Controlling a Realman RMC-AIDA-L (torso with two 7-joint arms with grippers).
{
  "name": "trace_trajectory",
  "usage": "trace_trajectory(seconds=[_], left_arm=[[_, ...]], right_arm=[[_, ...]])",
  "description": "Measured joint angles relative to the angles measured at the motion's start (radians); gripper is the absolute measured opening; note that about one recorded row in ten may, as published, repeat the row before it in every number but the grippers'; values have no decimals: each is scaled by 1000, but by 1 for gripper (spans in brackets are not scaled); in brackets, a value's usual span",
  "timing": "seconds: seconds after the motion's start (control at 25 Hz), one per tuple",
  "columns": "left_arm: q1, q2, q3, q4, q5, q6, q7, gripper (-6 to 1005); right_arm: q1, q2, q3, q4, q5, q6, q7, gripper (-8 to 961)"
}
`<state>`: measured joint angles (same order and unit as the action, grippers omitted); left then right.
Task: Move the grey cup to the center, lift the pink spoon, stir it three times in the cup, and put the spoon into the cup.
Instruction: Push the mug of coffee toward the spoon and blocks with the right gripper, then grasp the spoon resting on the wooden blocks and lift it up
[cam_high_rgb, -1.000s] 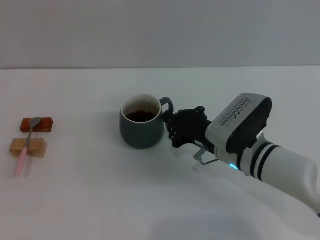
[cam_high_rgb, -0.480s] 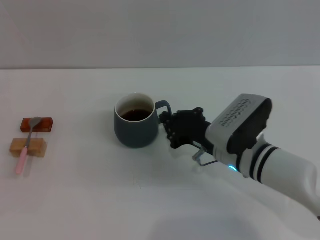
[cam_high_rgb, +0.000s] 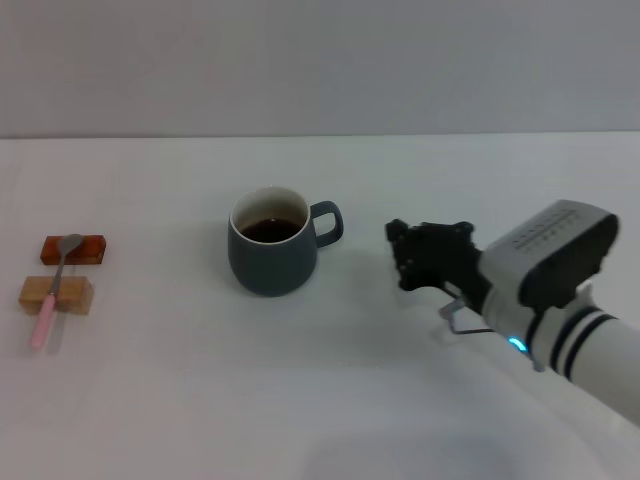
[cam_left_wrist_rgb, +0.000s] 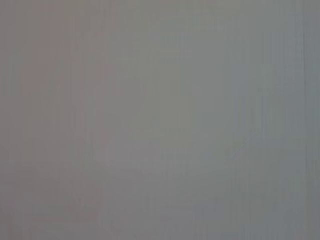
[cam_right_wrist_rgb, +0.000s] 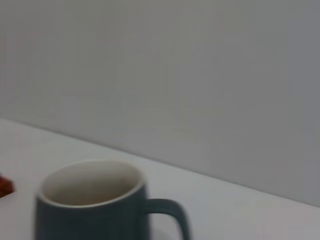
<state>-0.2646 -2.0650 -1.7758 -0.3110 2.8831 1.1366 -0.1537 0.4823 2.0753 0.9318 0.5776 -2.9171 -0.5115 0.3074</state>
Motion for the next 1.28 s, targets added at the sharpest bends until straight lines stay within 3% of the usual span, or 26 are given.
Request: trace_trajectory(seconds=[0.48, 0.68, 0.84, 0.92, 0.96, 1.08, 1.28], left_arm=[[15, -3, 78, 1, -5, 0, -45, 831], [61, -2, 154, -33, -5, 0, -65, 831], [130, 0, 234, -112, -4, -49, -68, 830], [215, 0, 296, -235, -5, -151, -64, 830], [215, 0, 296, -235, -5, -151, -64, 830], [299, -2, 353, -355, -5, -225, -59, 830], [408, -3, 426, -485, -6, -261, -51, 830]], right_arm=[[-124, 10, 202, -44, 7, -227, -122, 31], [-148, 4, 289, -49, 7, -278, -130, 30], [-137, 3, 339, -65, 7, -278, -180, 30], [-123, 5, 367, -76, 7, -273, -224, 30], [-123, 5, 367, -76, 7, -273, -224, 30], [-99, 4, 390, -96, 7, -270, -230, 29], [-53, 3, 408, -134, 8, -254, -230, 29]])
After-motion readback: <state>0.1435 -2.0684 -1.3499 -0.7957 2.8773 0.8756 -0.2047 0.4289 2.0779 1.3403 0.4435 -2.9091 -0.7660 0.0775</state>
